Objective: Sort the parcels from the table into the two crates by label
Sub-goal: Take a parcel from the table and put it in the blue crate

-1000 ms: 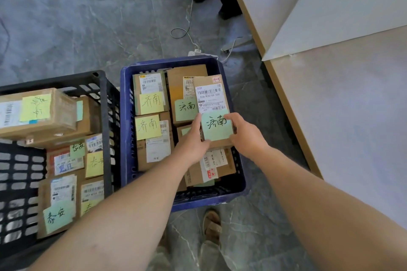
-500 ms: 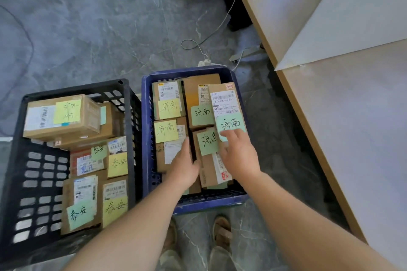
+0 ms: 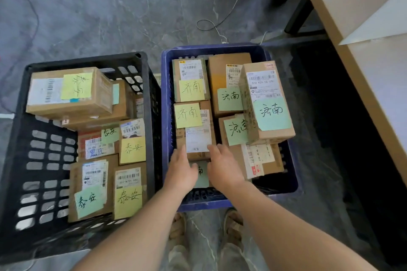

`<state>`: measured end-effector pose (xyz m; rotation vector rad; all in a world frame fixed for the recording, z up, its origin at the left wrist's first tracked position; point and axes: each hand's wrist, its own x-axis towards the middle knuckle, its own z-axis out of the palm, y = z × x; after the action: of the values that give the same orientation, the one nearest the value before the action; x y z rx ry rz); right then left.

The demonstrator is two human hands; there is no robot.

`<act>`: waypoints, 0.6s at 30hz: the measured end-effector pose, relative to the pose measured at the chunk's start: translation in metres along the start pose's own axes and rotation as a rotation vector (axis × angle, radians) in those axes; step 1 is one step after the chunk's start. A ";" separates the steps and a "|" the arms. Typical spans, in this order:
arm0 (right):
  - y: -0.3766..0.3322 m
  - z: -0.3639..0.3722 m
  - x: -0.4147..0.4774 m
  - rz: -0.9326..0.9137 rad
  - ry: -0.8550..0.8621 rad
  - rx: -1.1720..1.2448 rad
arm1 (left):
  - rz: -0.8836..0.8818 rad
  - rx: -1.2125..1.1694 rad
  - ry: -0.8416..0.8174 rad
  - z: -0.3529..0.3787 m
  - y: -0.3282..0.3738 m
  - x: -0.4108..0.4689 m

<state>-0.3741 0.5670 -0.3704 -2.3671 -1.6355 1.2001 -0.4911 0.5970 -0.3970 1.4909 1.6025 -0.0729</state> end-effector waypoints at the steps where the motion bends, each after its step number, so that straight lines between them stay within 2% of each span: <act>1: -0.002 0.002 0.005 0.015 -0.015 -0.016 | -0.007 -0.002 0.004 0.003 0.000 0.004; 6: -0.011 0.010 0.026 0.098 -0.054 -0.140 | -0.086 -0.018 0.008 0.010 0.005 0.014; 10: -0.009 0.017 0.034 0.180 -0.048 -0.148 | -0.089 -0.088 0.018 0.014 0.003 0.015; 14: -0.007 0.024 0.034 0.178 -0.041 -0.071 | -0.060 -0.229 0.028 0.012 0.000 0.014; 18: -0.005 0.021 0.035 0.164 -0.110 0.078 | -0.084 -0.252 -0.008 0.006 0.000 0.008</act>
<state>-0.3854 0.5895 -0.4030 -2.4682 -1.4150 1.4180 -0.4862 0.5995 -0.4059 1.2288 1.6029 0.0728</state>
